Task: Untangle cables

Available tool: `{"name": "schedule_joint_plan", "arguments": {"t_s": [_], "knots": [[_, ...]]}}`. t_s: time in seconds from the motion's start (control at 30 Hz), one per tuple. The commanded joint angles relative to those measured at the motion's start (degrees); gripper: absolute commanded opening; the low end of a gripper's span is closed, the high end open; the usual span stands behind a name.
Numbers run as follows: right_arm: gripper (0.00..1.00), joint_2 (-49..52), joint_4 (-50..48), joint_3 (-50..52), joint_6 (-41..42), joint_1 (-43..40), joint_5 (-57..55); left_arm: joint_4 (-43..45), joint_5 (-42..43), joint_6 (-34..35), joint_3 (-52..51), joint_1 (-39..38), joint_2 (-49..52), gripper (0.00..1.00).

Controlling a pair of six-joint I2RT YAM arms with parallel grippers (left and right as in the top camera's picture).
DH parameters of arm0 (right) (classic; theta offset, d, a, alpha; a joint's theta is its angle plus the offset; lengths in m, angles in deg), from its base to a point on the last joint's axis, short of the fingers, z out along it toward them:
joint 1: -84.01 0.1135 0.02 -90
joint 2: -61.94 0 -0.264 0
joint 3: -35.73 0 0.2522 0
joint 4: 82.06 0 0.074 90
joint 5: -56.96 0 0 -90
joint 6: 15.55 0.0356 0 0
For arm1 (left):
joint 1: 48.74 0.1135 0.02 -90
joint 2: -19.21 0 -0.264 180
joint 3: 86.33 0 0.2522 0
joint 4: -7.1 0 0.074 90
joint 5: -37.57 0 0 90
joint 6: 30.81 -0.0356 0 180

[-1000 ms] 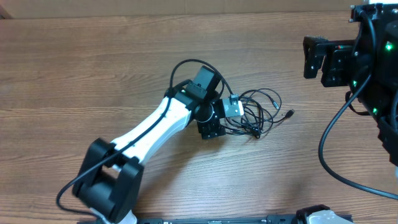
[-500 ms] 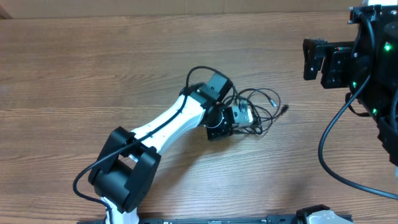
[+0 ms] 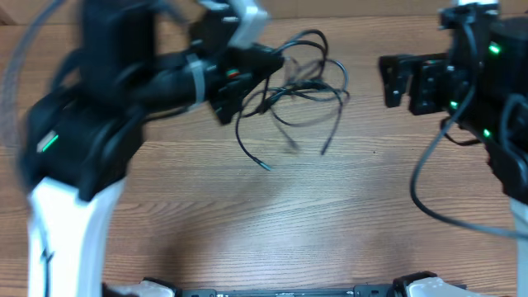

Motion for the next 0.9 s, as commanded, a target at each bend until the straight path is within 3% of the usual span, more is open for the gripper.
{"name": "schedule_joint_plan", "arguments": {"t_s": [0.0,0.2,0.27,0.4,0.57,0.7,0.87], "knots": [[0.98,3.3,-0.5,1.3,-4.2,-0.1,18.4,-0.3,0.6,15.1,0.3,2.3,-0.5,0.04],[1.0,6.0,-5.3,1.3,-11.1,-0.1,62.3,-0.2,-0.2,18.4,0.3,3.3,-0.4,0.04],[1.0,6.0,-6.4,1.3,-12.5,-0.1,69.3,0.1,-0.5,18.6,0.3,3.3,-0.4,0.04],[1.0,6.0,-5.2,1.3,-13.3,0.2,70.2,1.4,-0.7,21.0,0.3,4.2,-0.4,0.04],[1.0,6.0,0.9,1.4,-26.8,2.4,68.8,3.3,-5.7,27.9,0.3,6.0,-0.4,0.04],[0.96,6.1,4.4,1.6,-38.2,5.4,56.8,6.8,-6.2,36.9,0.3,6.7,-0.4,0.04],[0.96,6.5,4.2,2.5,-38.6,9.2,49.9,16.9,-6.6,53.9,0.3,7.7,-0.4,0.04]]}}
